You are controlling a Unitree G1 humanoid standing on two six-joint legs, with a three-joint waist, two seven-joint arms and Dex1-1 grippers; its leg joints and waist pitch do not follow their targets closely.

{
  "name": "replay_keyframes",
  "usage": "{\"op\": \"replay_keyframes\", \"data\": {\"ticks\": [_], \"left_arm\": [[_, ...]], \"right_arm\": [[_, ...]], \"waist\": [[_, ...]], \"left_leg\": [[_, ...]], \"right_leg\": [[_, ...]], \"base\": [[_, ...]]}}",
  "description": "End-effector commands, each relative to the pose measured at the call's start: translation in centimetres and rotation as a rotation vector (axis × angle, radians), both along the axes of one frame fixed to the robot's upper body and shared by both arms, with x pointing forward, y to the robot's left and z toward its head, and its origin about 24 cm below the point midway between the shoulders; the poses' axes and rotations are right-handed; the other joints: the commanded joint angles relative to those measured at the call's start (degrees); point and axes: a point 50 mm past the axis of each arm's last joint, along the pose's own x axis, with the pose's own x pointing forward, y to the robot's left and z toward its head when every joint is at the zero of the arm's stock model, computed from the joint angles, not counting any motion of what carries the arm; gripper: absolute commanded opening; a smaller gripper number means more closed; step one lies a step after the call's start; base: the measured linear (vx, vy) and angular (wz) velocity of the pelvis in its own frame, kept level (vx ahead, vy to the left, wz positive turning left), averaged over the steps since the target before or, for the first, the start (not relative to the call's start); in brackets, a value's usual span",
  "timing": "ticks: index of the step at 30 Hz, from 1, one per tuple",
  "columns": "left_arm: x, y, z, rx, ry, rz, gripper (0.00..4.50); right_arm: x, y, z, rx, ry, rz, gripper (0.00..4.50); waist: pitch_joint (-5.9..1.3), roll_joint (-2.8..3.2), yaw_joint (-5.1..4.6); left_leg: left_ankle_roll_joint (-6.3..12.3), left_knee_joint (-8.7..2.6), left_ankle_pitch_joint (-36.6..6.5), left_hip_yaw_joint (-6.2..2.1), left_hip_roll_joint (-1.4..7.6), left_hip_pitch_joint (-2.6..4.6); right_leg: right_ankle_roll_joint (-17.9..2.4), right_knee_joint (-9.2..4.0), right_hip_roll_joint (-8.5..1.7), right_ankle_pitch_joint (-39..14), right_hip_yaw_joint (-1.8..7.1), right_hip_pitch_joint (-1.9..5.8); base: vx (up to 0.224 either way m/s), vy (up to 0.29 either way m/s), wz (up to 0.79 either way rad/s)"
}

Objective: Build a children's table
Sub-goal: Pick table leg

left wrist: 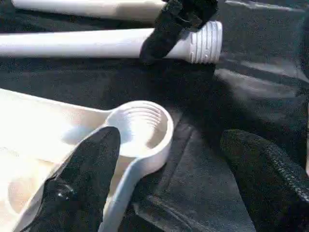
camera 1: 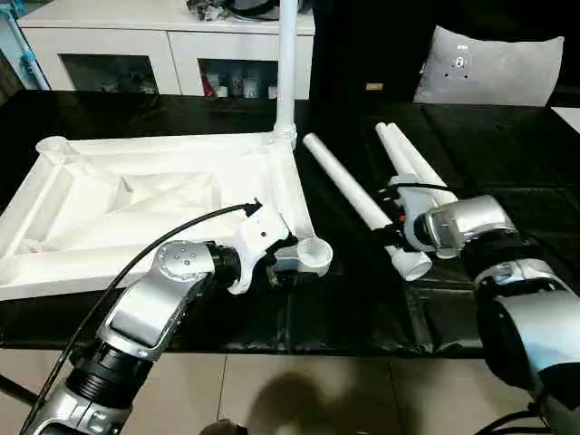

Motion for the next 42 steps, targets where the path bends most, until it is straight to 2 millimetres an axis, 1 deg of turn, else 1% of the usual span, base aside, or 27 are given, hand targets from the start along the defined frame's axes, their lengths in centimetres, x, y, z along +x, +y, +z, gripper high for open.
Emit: {"op": "replay_keyframes", "data": {"ticks": [1, 2, 3, 4, 5, 6, 7, 9, 11, 12, 13, 14, 15, 16, 18, 19, 20, 21, 22, 23, 29, 34, 36, 38, 39, 41, 42], "left_arm": [[0.6, 0.4, 0.7, -0.046, -0.043, 0.064, 3.83], [1.0, 0.4, 1.0, -0.072, -0.054, 0.105, 3.83], [1.2, 0.5, 1.1, -0.084, -0.059, 0.126, 3.83], [1.6, 0.5, 1.4, -0.101, -0.081, 0.165, 3.83], [1.6, 0.5, 1.4, -0.102, -0.082, 0.166, 3.83], [2.3, 0.4, 2.2, -0.156, -0.116, 0.212, 3.83], [2.8, 0.3, 2.9, -0.217, -0.128, 0.24, 3.83], [3.2, -0.1, 4.0, -0.31, -0.132, 0.255, 4.1], [3.5, -0.4, 4.9, -0.383, -0.13, 0.259, 4.17], [3.7, -0.6, 5.4, -0.419, -0.125, 0.26, 4.17], [4.2, -1.2, 7.0, -0.551, -0.088, 0.266, 4.17], [4.2, -1.3, 7.2, -0.566, -0.083, 0.267, 4.17], [4.8, -2.2, 8.7, -0.704, -0.001, 0.264, 4.17], [4.8, -2.3, 8.9, -0.717, 0.007, 0.263, 4.17], [4.9, -2.4, 9.1, -0.734, 0.019, 0.261, 4.17], [5.0, -3.4, 10.1, -0.839, 0.086, 0.224, 4.17], [5.0, -3.4, 10.1, -0.839, 0.086, 0.224, 4.17], [4.9, -4.1, 10.7, -0.9, 0.13, 0.18, 4.17], [4.9, -4.1, 10.7, -0.901, 0.13, 0.179, 4.17], [4.8, -4.4, 10.9, -0.916, 0.142, 0.163, 4.17], [4.6, -5.5, 11.5, -0.941, 0.195, 0.121, 4.17], [4.3, -5.7, 11.8, -0.963, 0.229, 0.093, 4.17], [4.2, -5.7, 11.9, -0.97, 0.23, 0.081, 4.17], [4.1, -5.6, 11.9, -0.959, 0.221, 0.075, 4.17], [4.1, -5.6, 11.8, -0.934, 0.204, 0.077, 4.17], [4.1, -5.6, 11.7, -0.924, 0.197, 0.084, 4.17], [4.2, -5.5, 11.5, -0.9, 0.181, 0.101, 3.82]], "right_arm": [[0.3, -0.7, 0.3, 0.076, -0.1, -0.089, 1.88], [0.9, -0.6, 1.4, 0.153, -0.22, -0.122, 1.88], [1.1, -0.7, 1.9, 0.193, -0.284, -0.139, 1.88], [1.3, -0.6, 2.9, 0.239, -0.387, -0.15, 1.88], [1.3, -0.6, 2.9, 0.239, -0.387, -0.15, 1.88], [1.3, -0.4, 4.0, 0.341, -0.487, -0.155, 1.88], [1.1, -0.1, 4.7, 0.447, -0.525, -0.139, 1.87], [0.7, 0.4, 5.2, 0.58, -0.556, -0.102, 1.87], [0.2, 0.7, 5.5, 0.653, -0.589, -0.057, 1.87], [0.0, 1.0, 5.6, 0.681, -0.607, -0.03, 1.87], [-1.2, 1.8, 5.9, 0.824, -0.648, 0.078, 1.87], [-1.4, 2.0, 5.9, 0.843, -0.652, 0.092, 1.87], [-2.9, 2.8, 6.0, 0.99, -0.65, 0.22, 1.87], [-3.1, 2.9, 6.0, 1.002, -0.65, 0.231, 1.87], [-3.3, 3.0, 6.1, 1.018, -0.65, 0.246, 1.87], [-4.2, 3.5, 6.2, 1.074, -0.64, 0.303, 1.87], [-4.2, 3.5, 6.2, 1.074, -0.64, 0.303, 1.87], [-4.9, 4.0, 6.4, 1.115, -0.633, 0.351, 1.87], [-4.9, 4.0, 6.4, 1.116, -0.632, 0.352, 1.87], [-5.1, 4.2, 6.5, 1.131, -0.63, 0.372, 1.87], [-6.4, 4.9, 6.6, 1.17, -0.613, 0.456, 1.87], [-7.0, 5.2, 6.6, 1.184, -0.589, 0.487, 1.87], [-7.1, 5.3, 6.6, 1.176, -0.585, 0.496, 1.87], [-7.1, 5.5, 6.4, 1.15, -0.578, 0.508, 1.87], [-7.2, 5.8, 6.1, 1.085, -0.582, 0.522, 1.87], [-7.1, 5.9, 6.0, 1.051, -0.592, 0.521, 1.87], [-6.6, 6.2, 5.8, 0.969, -0.635, 0.495, 1.87]], "waist": [[-3.95, 0.55, 0.17], [-3.86, 0.45, 0.13], [-4.05, 0.39, 0.2], [-4.22, 0.34, 0.17], [-4.28, 0.23, 0.17], [-4.52, 0.57, 0.28], [-4.44, 0.63, 0.22], [-4.54, 0.39, 0.22], [-4.5, 0.34, 0.41], [-4.42, 0.38, 0.44], [-4.39, 0.64, 0.6], [-4.28, 0.41, 0.56], [-4.33, 0.29, 1.06], [-4.44, 0.43, 1.6], [-4.37, 0.3, 1.98], [-4.18, -0.17, 1.86], [-4.08, -0.05, 2.03], [-3.99, 0.0, 2.29], [-3.99, 0.0, 2.29], [-4.03, 0.08, 2.64], [-4.02, -0.06, 2.99], [-4.06, -0.13, 3.06], [-4.0, -0.21, 3.12], [-3.91, -0.19, 3.07], [-3.88, -0.2, 3.03], [-3.89, -0.21, 3.01], [-3.89, -0.08, 3.05]], "left_leg": [[-2.94, -3.97, -14.46, -1.37, 2.72, 1.9], [-2.92, -4.08, -14.64, -1.25, 2.78, 1.83], [-2.92, -3.93, -14.45, -1.29, 2.79, 1.93], [-2.35, -3.9, -13.18, -1.32, 2.67, 1.77], [-1.78, -3.78, -12.23, -1.23, 2.55, 1.63], [-0.42, -3.62, -9.58, -1.34, 2.48, 1.52], [0.12, -3.56, -9.44, -1.15, 2.41, 1.54], [1.64, -3.49, -9.09, -1.17, 2.46, 1.44], [2.64, -3.5, -8.25, -1.37, 2.66, 1.34], [2.77, -3.45, -8.44, -1.18, 2.55, 1.39], [2.68, -3.41, -8.84, -1.31, 2.65, 1.41], [2.94, -3.38, -9.32, -0.96, 2.44, 1.36], [3.45, -3.39, -9.24, -1.09, 2.62, 1.38], [3.67, -3.25, -9.38, -1.04, 2.65, 1.66], [3.71, -3.47, -9.47, -1.34, 2.86, 1.58], [3.22, -3.69, -9.85, -1.35, 2.85, 1.43], [2.79, -3.56, -10.01, -1.15, 2.73, 1.53], [2.6, -3.58, -10.54, -1.19, 2.68, 1.47], [2.6, -3.58, -10.54, -1.19, 2.68, 1.47], [2.39, -3.75, -10.87, -1.41, 2.79, 1.53], [1.44, -3.97, -10.24, -1.56, 2.81, 1.31], [1.47, -3.96, -9.19, -1.56, 2.76, 1.24], [1.31, -3.96, -9.53, -1.52, 2.72, 1.17], [1.02, -4.08, -10.02, -1.57, 2.78, 1.21], [0.95, -4.11, -10.17, -1.57, 2.76, 1.19], [0.33, -4.19, -10.66, -1.61, 2.8, 1.24], [0.17, -4.26, -10.72, -1.69, 2.89, 1.24]], "right_leg": [[-13.11, -4.07, -3.02, -7.76, 2.28, 2.24], [-12.65, -4.27, -3.05, -7.6, 2.37, 2.23], [-12.2, -4.24, -3.22, -6.67, 2.42, 2.3], [-12.21, -4.06, -3.1, -5.14, 2.32, 2.46], [-12.05, -4.02, -3.0, -4.07, 2.33, 2.5], [-12.51, -3.64, -2.93, -1.28, 2.17, 2.66], [-12.54, -3.84, -2.83, -0.59, 2.26, 2.57], [-13.66, -3.68, -2.81, 1.47, 2.17, 2.9], [-14.61, -3.56, -2.94, 1.53, 1.99, 2.88], [-14.77, -3.66, -2.88, 0.99, 1.98, 2.78], [-14.85, -3.73, -3.11, -0.29, 2.02, 2.82], [-14.78, -4.01, -2.94, -0.64, 2.09, 2.88], [-14.85, -3.93, -3.06, -0.69, 2.06, 3.07], [-15.01, -3.99, -3.06, -0.84, 2.01, 2.91], [-15.05, -4.22, -3.18, -2.44, 1.9, 2.72], [-14.59, -4.38, -3.21, -4.4, 1.9, 2.69], [-14.55, -4.37, -3.26, -5.09, 1.99, 2.74], [-13.68, -4.73, -3.33, -7.14, 2.05, 2.71], [-13.68, -4.73, -3.33, -7.14, 2.05, 2.71], [-12.56, -4.91, -3.33, -9.01, 2.02, 2.52], [-10.4, -5.15, -3.44, -9.97, 2.08, 2.5], [-10.22, -5.04, -3.4, -8.72, 2.04, 2.52], [-10.19, -5.17, -3.51, -9.53, 2.05, 2.55], [-9.31, -5.37, -3.46, -10.85, 2.07, 2.52], [-9.19, -5.39, -3.48, -11.1, 2.08, 2.5], [-8.48, -5.44, -3.51, -11.74, 2.12, 2.44], [-8.43, -5.4, -3.52, -11.79, 2.11, 2.34]], "base": [[0.0, 0.0, 0.0], [0.0, 0.0, 0.0], [0.0, 0.0, 0.0], [0.0, 0.0, 0.0], [0.0, 0.0, 0.0], [0.0, 0.0, 0.0], [0.0, 0.0, 0.0], [0.0, 0.0, 0.0], [0.0, 0.0, 0.0], [0.0, 0.0, 0.0], [0.0, 0.0, 0.0], [0.0, 0.0, 0.0], [0.0, 0.0, 0.0], [0.0, 0.0, 0.0], [0.0, 0.0, 0.0], [0.0, 0.0, 0.0], [0.0, 0.0, 0.0], [0.0, 0.0, 0.0], [0.0, 0.0, 0.0], [0.0, 0.0, 0.0], [0.0, 0.0, 0.0], [0.0, 0.0, 0.0], [0.0, 0.0, 0.0], [0.0, 0.0, 0.0], [0.0, 0.0, 0.0], [0.0, 0.0, 0.0], [0.0, 0.0, 0.0]]}}
